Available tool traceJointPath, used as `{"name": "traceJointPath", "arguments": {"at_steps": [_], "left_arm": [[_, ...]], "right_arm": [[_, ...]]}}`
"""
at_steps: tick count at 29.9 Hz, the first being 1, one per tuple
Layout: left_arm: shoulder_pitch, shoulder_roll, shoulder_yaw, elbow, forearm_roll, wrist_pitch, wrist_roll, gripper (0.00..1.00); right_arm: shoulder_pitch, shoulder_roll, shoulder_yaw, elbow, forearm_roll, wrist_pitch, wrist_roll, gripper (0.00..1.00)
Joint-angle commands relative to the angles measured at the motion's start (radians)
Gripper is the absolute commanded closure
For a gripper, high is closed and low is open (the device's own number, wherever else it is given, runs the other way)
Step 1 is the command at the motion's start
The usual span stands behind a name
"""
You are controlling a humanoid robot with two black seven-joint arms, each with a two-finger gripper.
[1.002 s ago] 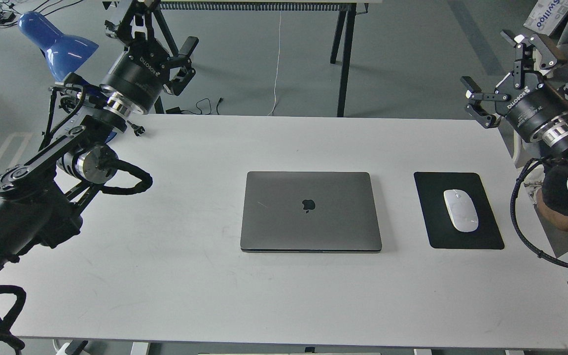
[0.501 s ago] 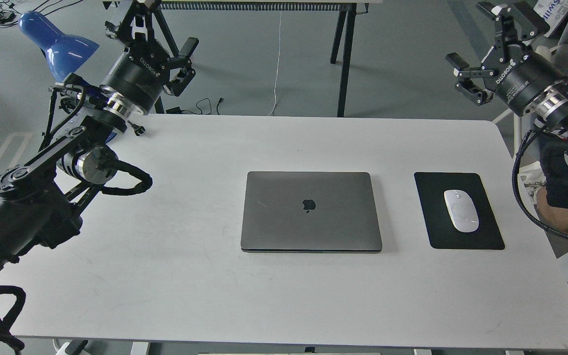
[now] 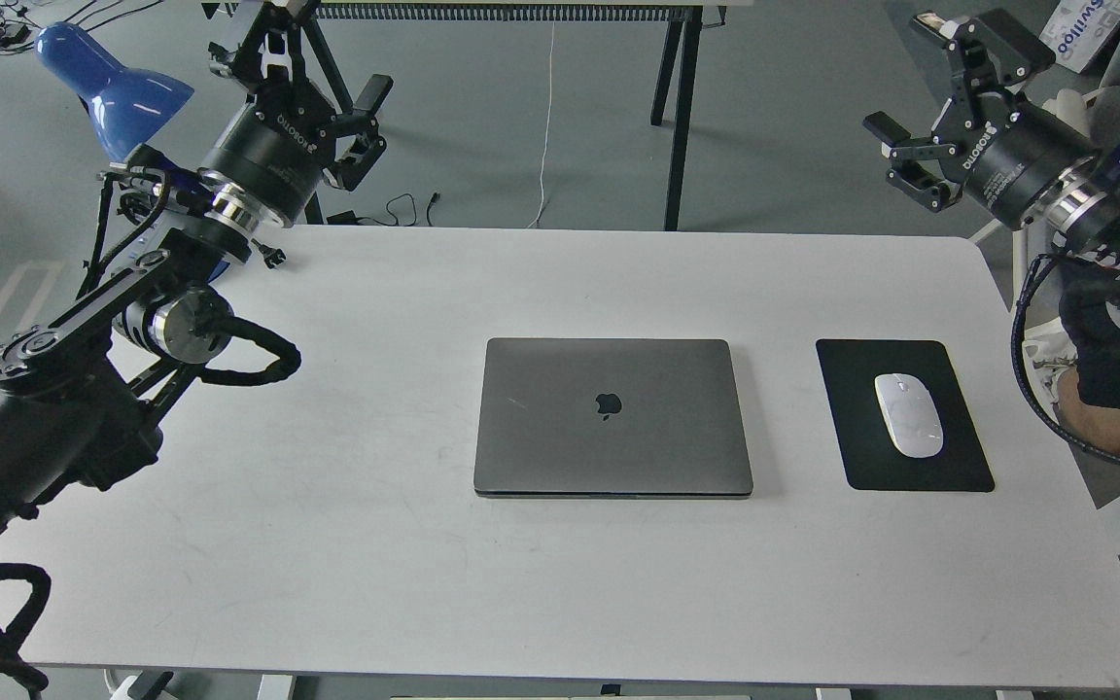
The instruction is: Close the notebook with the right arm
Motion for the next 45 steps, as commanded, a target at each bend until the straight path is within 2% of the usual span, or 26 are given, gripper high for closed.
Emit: {"name": "traceJointPath", "arguments": {"at_steps": [1,17,25,45], "left_arm": [[-0.001,0.000,0.003,0.000,0.001,0.000,0.000,0.00],[0.001,0.003,0.006,-0.003,0.002,-0.015,0.000,0.00],[0.001,0.002,0.006,-0.003,0.002,-0.024,0.000,0.00],[0.002,0.002,0.006,-0.003,0.002,-0.025,0.000,0.00]], "right_arm": [[0.016,0.000,0.000,0.002,0.000,-0.002,-0.003,0.00],[0.018,0.006,0.000,0.006,-0.005,0.008,0.003,0.00],[0.013,0.035,0.010,0.019,-0.002,0.049,0.016,0.00],[0.023,0.027,0.004,0.035,-0.042,0.049,0.017,0.00]]}}
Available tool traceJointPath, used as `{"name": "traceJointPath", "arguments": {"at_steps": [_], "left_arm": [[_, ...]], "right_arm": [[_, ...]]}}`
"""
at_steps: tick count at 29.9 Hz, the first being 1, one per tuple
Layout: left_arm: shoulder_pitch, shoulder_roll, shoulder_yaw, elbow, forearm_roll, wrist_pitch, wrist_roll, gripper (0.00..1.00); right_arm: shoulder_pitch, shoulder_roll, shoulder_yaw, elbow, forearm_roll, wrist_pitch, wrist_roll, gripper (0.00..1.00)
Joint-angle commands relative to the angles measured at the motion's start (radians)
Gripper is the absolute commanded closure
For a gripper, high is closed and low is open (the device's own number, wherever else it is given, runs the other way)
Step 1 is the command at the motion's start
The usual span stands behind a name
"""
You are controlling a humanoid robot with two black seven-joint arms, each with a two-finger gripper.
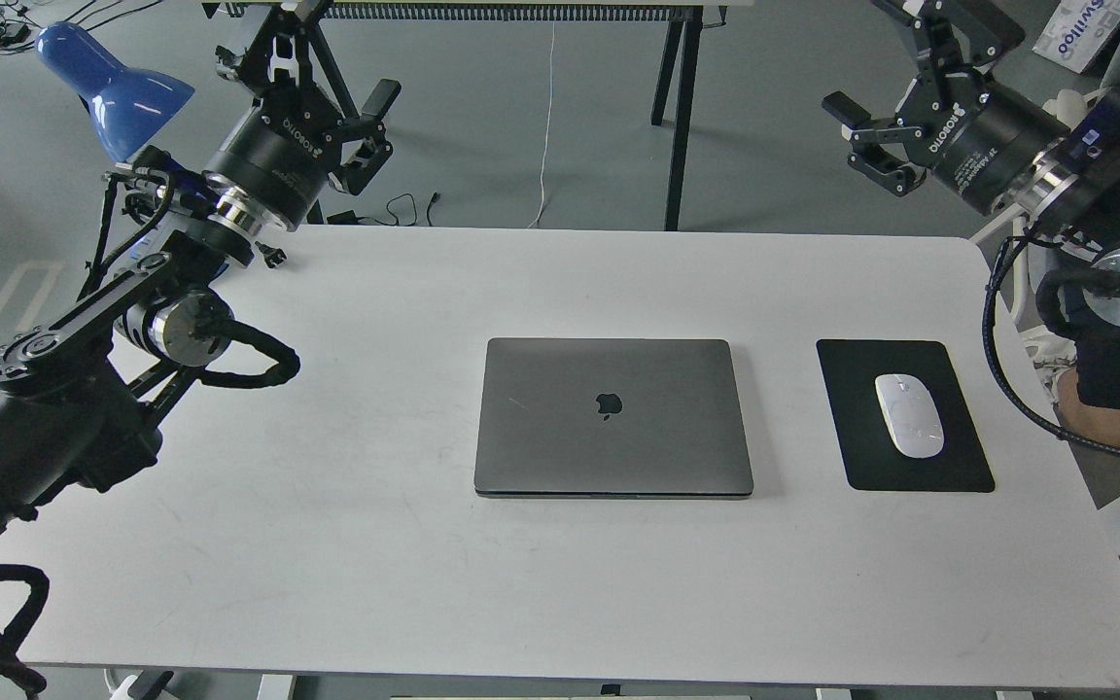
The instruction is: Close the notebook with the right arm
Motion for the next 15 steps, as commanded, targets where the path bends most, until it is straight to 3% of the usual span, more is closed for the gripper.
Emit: {"name": "traceJointPath", "arguments": {"at_steps": [1,15], "left_arm": [[0.001,-0.001,0.000,0.000,0.000,0.000,0.000,0.00],[0.001,-0.002,0.000,0.000,0.000,0.001,0.000,0.00]], "right_arm": [[0.000,0.002,0.001,-0.003,-0.010,-0.002,-0.002,0.00],[0.000,-0.004,0.013,-0.006,-0.010,-0.014,-0.002,0.00]]}}
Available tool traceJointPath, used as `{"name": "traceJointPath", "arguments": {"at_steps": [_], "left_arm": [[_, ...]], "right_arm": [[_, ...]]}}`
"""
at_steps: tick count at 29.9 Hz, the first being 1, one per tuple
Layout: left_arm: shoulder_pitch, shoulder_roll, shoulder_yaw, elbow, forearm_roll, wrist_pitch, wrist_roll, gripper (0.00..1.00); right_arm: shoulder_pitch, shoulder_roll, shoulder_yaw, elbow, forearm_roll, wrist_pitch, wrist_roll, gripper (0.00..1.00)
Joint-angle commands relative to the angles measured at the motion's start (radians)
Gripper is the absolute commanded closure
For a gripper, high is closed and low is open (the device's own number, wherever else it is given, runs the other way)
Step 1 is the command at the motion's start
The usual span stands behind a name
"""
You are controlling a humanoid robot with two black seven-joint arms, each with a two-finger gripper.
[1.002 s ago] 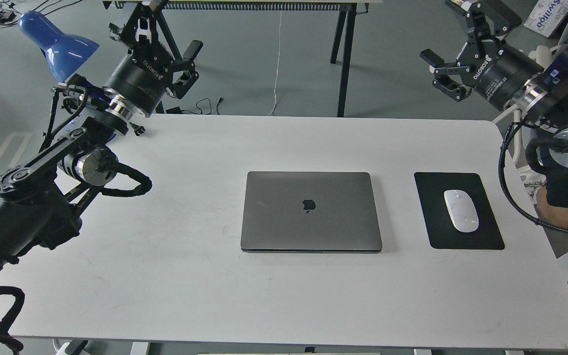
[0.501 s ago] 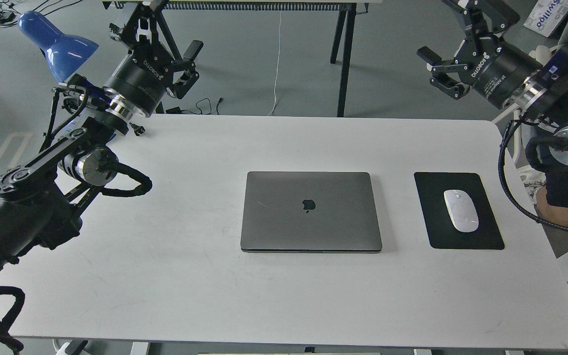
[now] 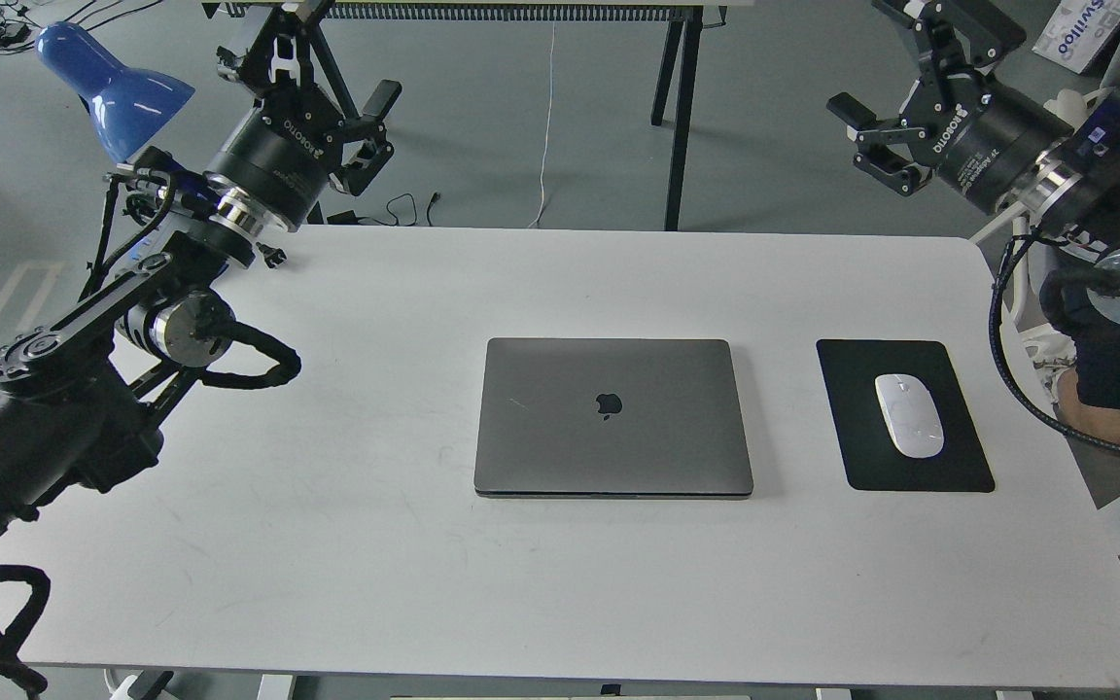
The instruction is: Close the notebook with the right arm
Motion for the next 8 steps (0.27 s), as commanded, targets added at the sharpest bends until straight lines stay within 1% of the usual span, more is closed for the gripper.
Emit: {"name": "traceJointPath", "arguments": {"at_steps": [1,8], "left_arm": [[0.000,0.000,-0.001,0.000,0.000,0.000,0.000,0.00],[0.000,0.000,0.000,0.000,0.000,0.000,0.000,0.00]], "right_arm": [[0.000,-0.003,0.010,0.004,0.001,-0.001,0.000,0.00],[0.000,-0.003,0.031,0.004,0.001,-0.003,0.000,0.00]]}}
